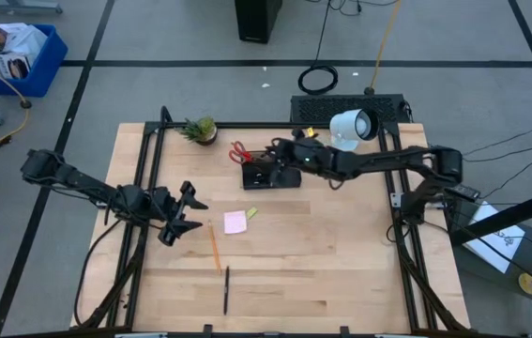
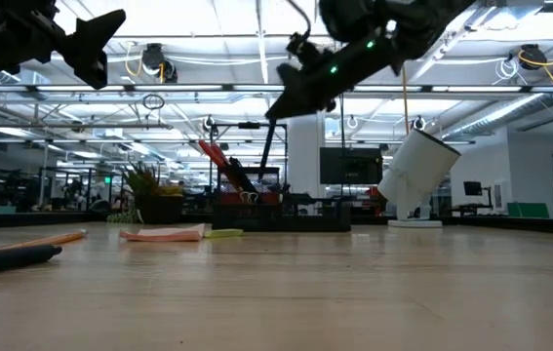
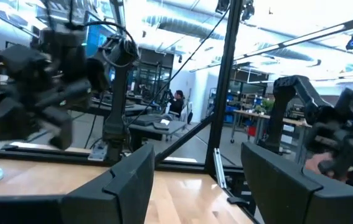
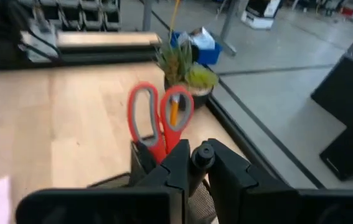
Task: Pick and place office supplies into organizer
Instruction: Put the right pen into the mesh organizer, then put the eraser into the mesh organizer
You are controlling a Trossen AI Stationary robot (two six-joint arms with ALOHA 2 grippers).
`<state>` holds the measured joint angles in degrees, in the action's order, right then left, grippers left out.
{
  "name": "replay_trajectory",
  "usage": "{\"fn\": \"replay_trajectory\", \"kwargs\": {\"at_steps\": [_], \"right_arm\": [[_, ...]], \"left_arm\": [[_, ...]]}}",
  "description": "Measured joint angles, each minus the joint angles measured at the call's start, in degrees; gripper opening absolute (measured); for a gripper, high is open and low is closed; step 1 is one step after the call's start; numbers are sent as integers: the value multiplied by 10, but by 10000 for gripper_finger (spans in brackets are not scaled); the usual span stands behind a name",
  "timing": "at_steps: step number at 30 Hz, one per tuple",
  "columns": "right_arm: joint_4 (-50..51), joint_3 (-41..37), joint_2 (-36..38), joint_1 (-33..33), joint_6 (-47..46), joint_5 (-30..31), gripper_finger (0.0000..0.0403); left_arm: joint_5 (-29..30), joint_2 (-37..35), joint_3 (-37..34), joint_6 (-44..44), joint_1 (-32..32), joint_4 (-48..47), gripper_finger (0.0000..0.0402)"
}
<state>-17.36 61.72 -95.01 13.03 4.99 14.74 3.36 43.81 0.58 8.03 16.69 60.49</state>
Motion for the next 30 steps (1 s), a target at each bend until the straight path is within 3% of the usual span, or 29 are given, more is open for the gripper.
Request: {"fn": "replay_trajectory", "kwargs": {"at_steps": [6,13,24,30], "right_arm": [[8,32,-61,12,-13,-4,38],[10,37,-70,20,-26,-45,52],[-26,37,-70,9,3,-45,202],[-32,36,-67,-11,18,-46,244]], "left_arm": [[2,0,0,3,0,0,244],[13,0,0,12,0,-4,244],[17,0,0,13,0,-7,244],[17,0,0,13,0,-8,244]]}}
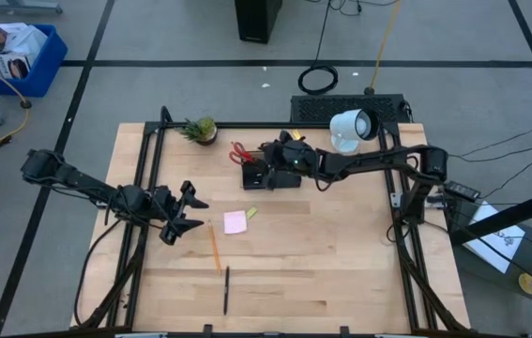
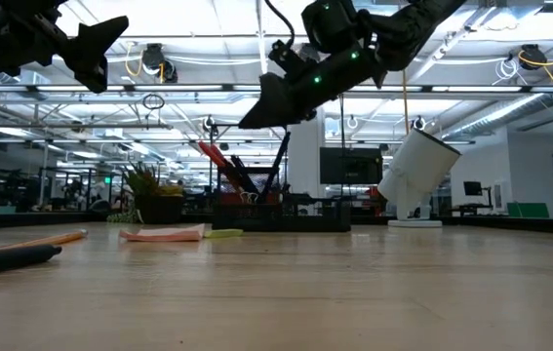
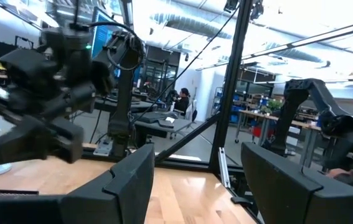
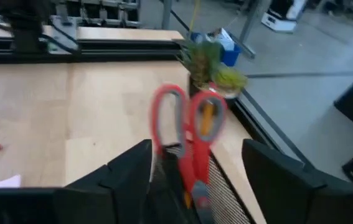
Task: Pick and place office supplies into organizer
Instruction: Put the eraser into the mesh organizer
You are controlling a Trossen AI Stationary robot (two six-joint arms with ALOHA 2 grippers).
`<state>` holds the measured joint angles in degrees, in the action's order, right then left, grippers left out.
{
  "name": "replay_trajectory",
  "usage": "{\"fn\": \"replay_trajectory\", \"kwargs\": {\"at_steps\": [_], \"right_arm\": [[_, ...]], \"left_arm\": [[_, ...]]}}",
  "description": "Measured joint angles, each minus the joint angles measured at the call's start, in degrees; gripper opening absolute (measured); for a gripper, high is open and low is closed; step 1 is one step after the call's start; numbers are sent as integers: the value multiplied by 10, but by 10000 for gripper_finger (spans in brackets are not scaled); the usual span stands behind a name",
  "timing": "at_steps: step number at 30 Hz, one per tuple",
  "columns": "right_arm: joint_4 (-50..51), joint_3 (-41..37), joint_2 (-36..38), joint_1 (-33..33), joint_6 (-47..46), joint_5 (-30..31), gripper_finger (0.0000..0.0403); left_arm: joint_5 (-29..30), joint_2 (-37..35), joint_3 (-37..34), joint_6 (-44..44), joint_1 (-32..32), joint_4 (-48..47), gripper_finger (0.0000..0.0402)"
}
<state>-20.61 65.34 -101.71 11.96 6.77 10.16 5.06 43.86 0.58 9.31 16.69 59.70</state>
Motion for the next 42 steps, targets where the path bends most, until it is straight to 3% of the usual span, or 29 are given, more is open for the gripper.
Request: {"fn": "replay_trajectory", "kwargs": {"at_steps": [4,8,11,17,21,27,32,42], "right_arm": [[-1,0,9,-33,9,-20,245],[-2,0,28,-68,47,6,236],[-1,-1,45,-94,78,81,229],[-6,-37,64,-121,96,334,212],[-20,-98,63,-112,30,403,196],[-154,-194,63,-93,-31,408,133],[-222,-216,59,-74,-68,330,20],[-212,-216,54,-62,-149,293,1]], "left_arm": [[0,0,0,1,0,0,244],[0,0,0,2,0,-1,244],[0,0,0,2,0,-5,244],[0,0,0,10,0,-7,244],[0,0,0,13,0,-14,244],[0,0,0,14,0,-14,244],[0,0,0,4,0,-13,244],[3,0,0,-1,0,-12,244]]}}
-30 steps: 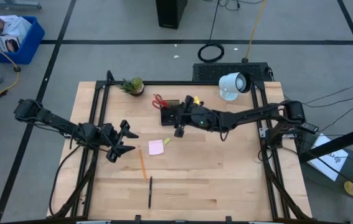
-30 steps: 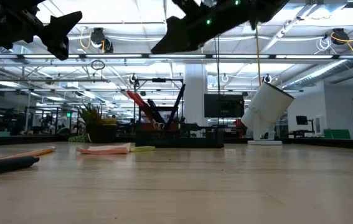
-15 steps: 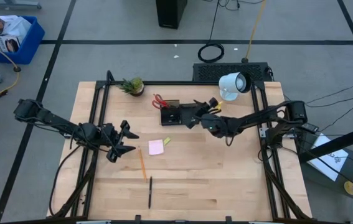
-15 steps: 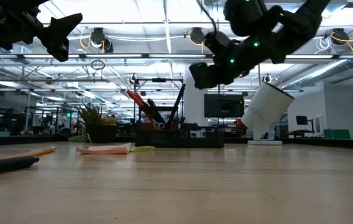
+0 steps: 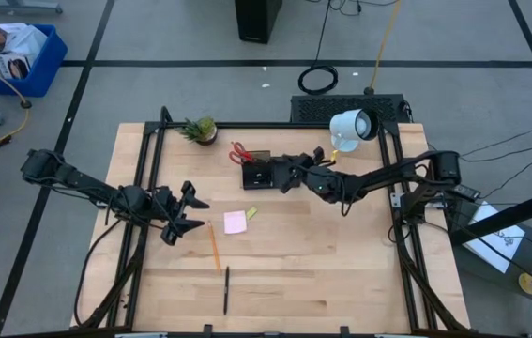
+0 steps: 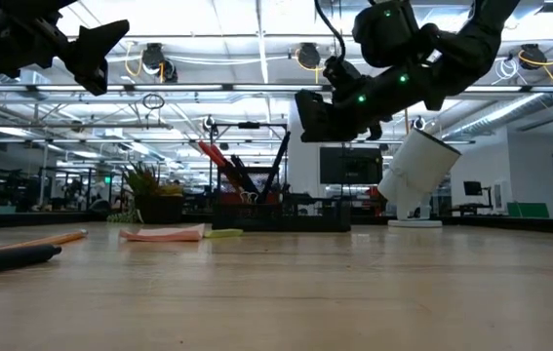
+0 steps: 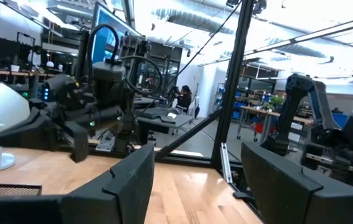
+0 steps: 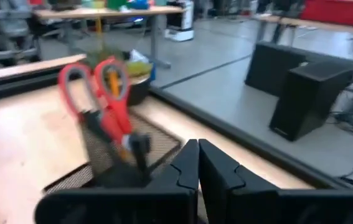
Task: Pick and place office supplies into organizer
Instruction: Put the eraser into the mesh organizer
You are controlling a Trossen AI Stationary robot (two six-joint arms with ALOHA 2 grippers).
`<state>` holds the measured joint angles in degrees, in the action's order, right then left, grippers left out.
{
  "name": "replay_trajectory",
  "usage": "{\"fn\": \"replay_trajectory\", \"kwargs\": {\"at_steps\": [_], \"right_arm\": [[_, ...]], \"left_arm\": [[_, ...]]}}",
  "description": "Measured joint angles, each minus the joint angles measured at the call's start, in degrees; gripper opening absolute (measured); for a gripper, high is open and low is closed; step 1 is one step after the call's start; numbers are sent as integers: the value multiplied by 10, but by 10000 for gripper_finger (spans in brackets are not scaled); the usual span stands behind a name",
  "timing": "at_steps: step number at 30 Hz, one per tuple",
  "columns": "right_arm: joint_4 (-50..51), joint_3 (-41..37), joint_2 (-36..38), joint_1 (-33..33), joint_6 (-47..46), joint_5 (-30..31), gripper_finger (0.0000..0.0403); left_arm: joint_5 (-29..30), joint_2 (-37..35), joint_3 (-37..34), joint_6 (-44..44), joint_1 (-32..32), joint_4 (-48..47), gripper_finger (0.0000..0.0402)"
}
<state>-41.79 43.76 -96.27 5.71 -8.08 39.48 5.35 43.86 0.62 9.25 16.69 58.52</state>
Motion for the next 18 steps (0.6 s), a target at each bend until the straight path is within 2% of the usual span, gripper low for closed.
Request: {"fn": "replay_trajectory", "kwargs": {"at_steps": [2,4,5,7,10,13,15,18], "right_arm": [[-1,2,-2,2,-3,-45,1],[-16,9,-5,8,-1,-123,1],[-22,10,-5,9,-13,-143,0],[-23,10,-5,10,-18,-123,0],[-15,9,-5,0,20,-39,0],[-18,9,-5,-10,58,-28,0],[-17,9,-5,-17,77,-64,0],[-18,9,-5,-32,90,-174,0]], "left_arm": [[5,0,0,0,0,-1,244],[9,0,0,-1,0,-2,244],[10,0,0,-1,0,-2,244],[11,0,0,0,0,-2,244],[10,0,0,6,0,-1,244],[9,0,0,17,0,-2,244],[8,0,0,25,0,-6,244],[8,0,0,30,0,-14,244]]}}
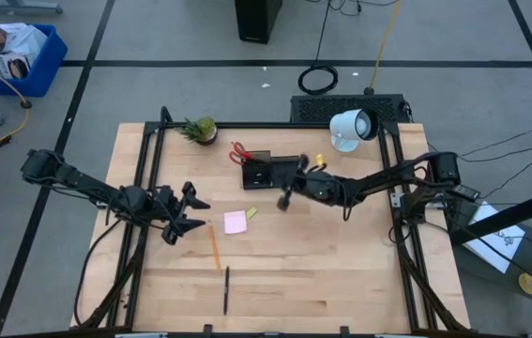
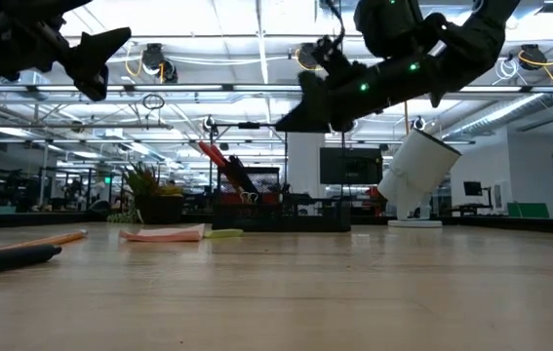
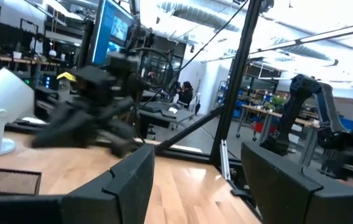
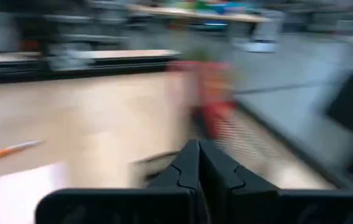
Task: Pick and place office supplies into organizer
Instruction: Put the eraser into the mesh organizer
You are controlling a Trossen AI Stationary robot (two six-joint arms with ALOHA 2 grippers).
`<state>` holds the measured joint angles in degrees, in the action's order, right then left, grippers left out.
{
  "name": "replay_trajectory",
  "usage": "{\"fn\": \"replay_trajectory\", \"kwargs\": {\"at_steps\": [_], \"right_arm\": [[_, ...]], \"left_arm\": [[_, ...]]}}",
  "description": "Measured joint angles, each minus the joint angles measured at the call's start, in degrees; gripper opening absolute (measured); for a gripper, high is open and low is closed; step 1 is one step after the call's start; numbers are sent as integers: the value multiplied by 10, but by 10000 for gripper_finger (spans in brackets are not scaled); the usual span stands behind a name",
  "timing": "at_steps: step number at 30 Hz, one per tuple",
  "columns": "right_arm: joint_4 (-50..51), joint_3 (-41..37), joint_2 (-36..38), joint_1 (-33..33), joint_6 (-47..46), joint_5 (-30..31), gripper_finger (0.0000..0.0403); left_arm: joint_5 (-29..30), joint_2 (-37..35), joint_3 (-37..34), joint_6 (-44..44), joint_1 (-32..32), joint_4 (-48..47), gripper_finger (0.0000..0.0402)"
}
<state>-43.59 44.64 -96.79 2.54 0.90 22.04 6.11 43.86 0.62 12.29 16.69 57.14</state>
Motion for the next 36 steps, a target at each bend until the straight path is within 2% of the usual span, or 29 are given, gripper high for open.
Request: {"fn": "replay_trajectory", "kwargs": {"at_steps": [5,8,11,17,22,29,32,36], "right_arm": [[-48,0,0,-19,-27,-152,0],[-72,0,0,-28,-39,-208,0],[-66,0,0,-45,-52,-236,7],[-27,0,0,-111,-52,-214,62],[-38,0,0,-162,-61,-165,136],[9,0,0,-184,-91,-161,243],[-14,0,0,-188,-92,-161,266],[-27,0,0,-192,-82,-162,277]], "left_arm": [[0,0,0,6,0,-13,244],[-1,0,0,51,0,-9,244],[0,0,0,76,0,2,244],[0,0,0,79,0,-1,244],[9,0,0,77,0,-1,244],[30,0,0,77,0,-1,244],[30,0,0,78,0,-1,244],[30,0,0,95,0,-3,244]]}}
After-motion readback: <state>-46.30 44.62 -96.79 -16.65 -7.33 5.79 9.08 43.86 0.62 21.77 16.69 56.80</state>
